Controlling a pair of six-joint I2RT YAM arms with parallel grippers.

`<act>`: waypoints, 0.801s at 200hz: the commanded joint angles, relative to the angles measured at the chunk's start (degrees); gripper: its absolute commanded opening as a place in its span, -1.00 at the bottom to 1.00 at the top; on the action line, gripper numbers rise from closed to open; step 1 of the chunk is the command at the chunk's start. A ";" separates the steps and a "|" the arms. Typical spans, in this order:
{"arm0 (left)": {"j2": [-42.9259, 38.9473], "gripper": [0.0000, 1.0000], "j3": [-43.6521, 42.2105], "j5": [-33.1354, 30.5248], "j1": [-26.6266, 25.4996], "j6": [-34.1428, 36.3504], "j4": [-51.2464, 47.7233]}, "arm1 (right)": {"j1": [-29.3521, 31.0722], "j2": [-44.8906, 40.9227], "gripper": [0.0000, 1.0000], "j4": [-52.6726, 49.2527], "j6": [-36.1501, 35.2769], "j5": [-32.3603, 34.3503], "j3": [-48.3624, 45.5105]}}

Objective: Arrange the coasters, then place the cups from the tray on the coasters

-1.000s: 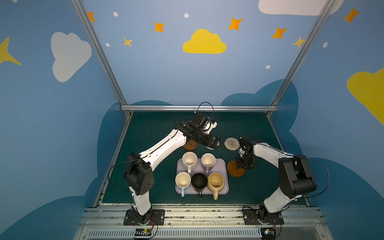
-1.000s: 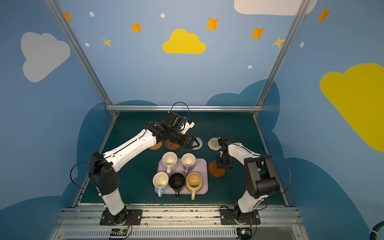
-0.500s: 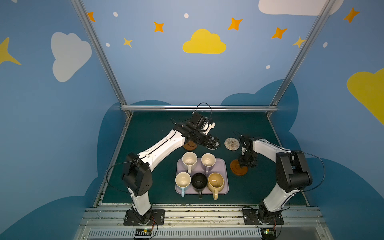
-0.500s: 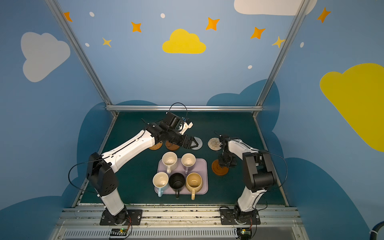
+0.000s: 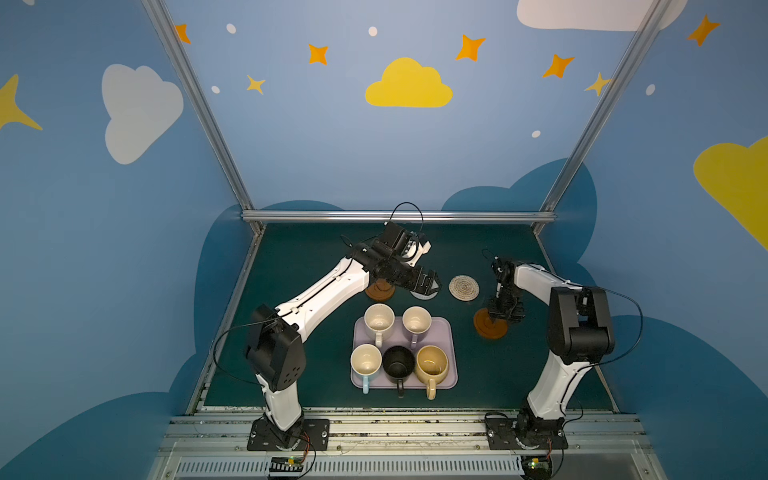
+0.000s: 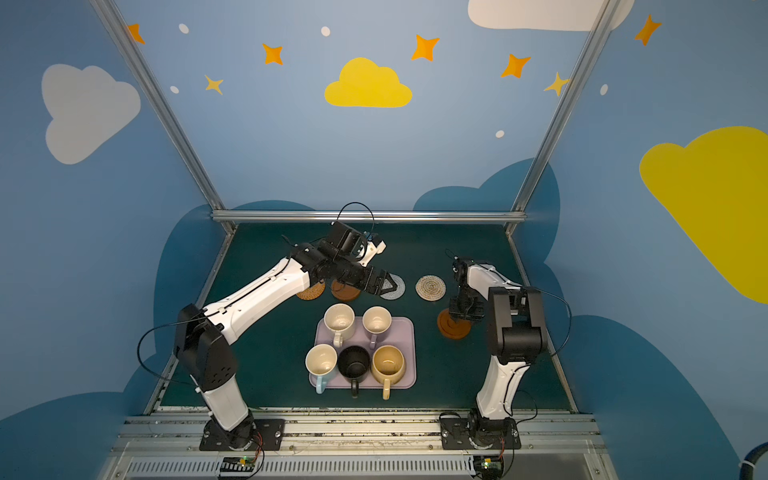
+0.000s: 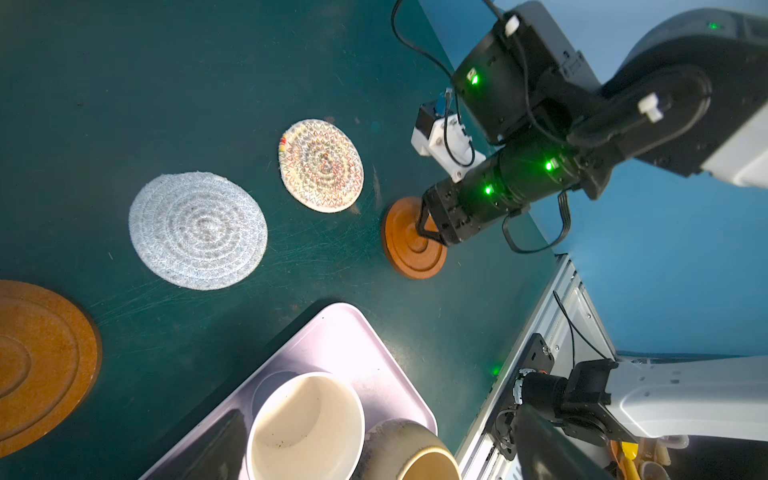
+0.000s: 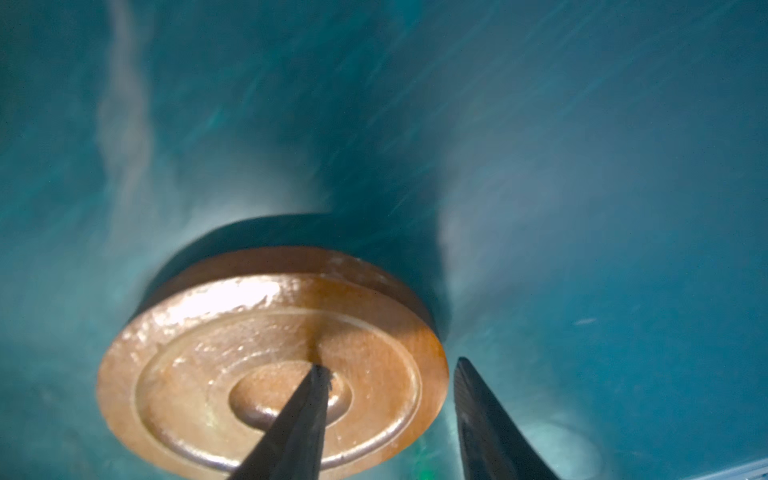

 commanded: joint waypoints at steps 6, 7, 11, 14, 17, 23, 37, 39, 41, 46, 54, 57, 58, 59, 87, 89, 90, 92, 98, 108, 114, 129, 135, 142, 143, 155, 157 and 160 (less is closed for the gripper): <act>1.10 1.00 1.33 0.68 0.13 0.59 -0.49 | -2.60 5.24 0.00 1.38 -0.28 4.17 2.60; 1.10 1.00 1.33 0.69 0.14 0.57 -0.45 | -2.70 5.40 0.00 1.35 -0.33 4.19 2.78; 1.02 1.00 1.31 0.52 0.14 0.61 -0.49 | -2.99 6.07 0.00 1.12 -0.47 4.46 3.61; 1.07 1.00 1.25 0.56 0.19 0.56 -0.43 | -3.25 6.34 0.00 1.02 -0.46 4.54 4.00; 1.07 1.00 1.24 0.46 0.25 0.57 -0.41 | -3.50 6.62 0.01 0.97 -0.42 4.62 4.51; 1.11 1.00 1.16 0.49 0.23 0.59 -0.34 | -3.97 7.00 0.01 1.13 -0.46 4.59 5.20; 1.17 1.00 1.00 0.54 0.24 0.52 -0.25 | -4.53 7.95 0.01 1.16 -0.55 4.14 6.86; 1.14 1.00 0.98 0.53 0.19 0.42 -0.19 | -4.64 8.11 0.01 1.15 -0.55 4.13 7.26; 1.18 1.00 0.94 0.52 0.22 0.44 -0.16 | -4.67 8.28 0.01 1.08 -0.59 4.09 7.55; 1.19 1.00 0.89 0.58 0.23 0.39 -0.10 | -4.80 8.59 0.01 1.03 -0.63 4.17 8.32; 1.29 1.00 0.85 0.52 0.21 0.37 0.03 | -4.90 9.41 0.01 0.80 -0.84 4.15 9.91; 1.32 1.00 0.81 0.55 0.23 0.38 0.03 | -5.04 9.75 0.01 0.65 -0.82 4.33 10.50; 1.30 1.00 0.81 0.49 0.23 0.34 0.03 | -5.06 9.85 0.01 0.59 -0.81 4.32 10.73; 1.29 1.00 0.76 0.51 0.23 0.32 0.03 | -5.07 9.94 0.01 0.56 -0.81 4.31 10.89; 1.47 1.00 0.64 0.40 0.26 0.31 0.12 | -5.43 12.93 0.01 0.48 -1.13 2.22 15.55; 1.40 1.00 0.63 0.32 0.24 0.28 0.12 | -5.43 13.20 0.01 0.45 -1.07 1.98 15.84; 1.38 1.00 0.63 0.33 0.23 0.24 0.12 | -5.44 13.33 0.01 0.40 -1.03 1.91 16.08; 1.37 1.00 0.56 0.32 0.23 0.26 0.08 | -5.44 13.58 0.01 0.25 -0.93 1.79 16.42; 1.30 1.00 0.39 0.25 0.30 0.29 0.25 | -5.43 14.24 0.01 -0.15 -0.74 1.74 17.58; 1.20 1.00 0.04 0.18 0.27 0.11 0.47 | -5.60 15.22 0.02 -0.76 -0.19 1.92 19.19; 1.11 1.00 -0.06 0.19 0.32 0.04 0.47 | -5.74 15.60 0.02 -0.68 0.04 1.90 19.85; 0.88 1.00 -0.30 0.11 0.38 0.09 0.30 | -5.93 16.47 0.02 -0.86 0.29 1.25 21.80; 0.67 1.00 -0.57 -0.10 0.42 0.06 0.30 | -5.95 16.99 0.03 -1.35 0.41 1.15 22.73; 0.43 1.00 -0.81 -0.28 0.43 0.12 0.38 | -5.91 17.64 0.03 -1.83 0.56 1.14 23.69; 0.41 1.00 -0.84 -0.27 0.46 0.12 0.43 | -5.94 17.70 0.03 -1.84 0.62 1.14 23.83; 0.01 1.00 -1.26 -0.44 0.56 -0.01 0.60 | -5.91 18.58 0.03 -1.85 0.86 1.01 24.98; 0.02 1.00 -1.27 -0.44 0.58 -0.09 0.59 | -5.91 18.74 0.03 -1.89 0.86 0.93 25.25; -0.11 1.00 -1.35 -0.43 0.58 -0.14 0.64 | -5.88 19.05 0.03 -1.97 0.82 0.88 25.59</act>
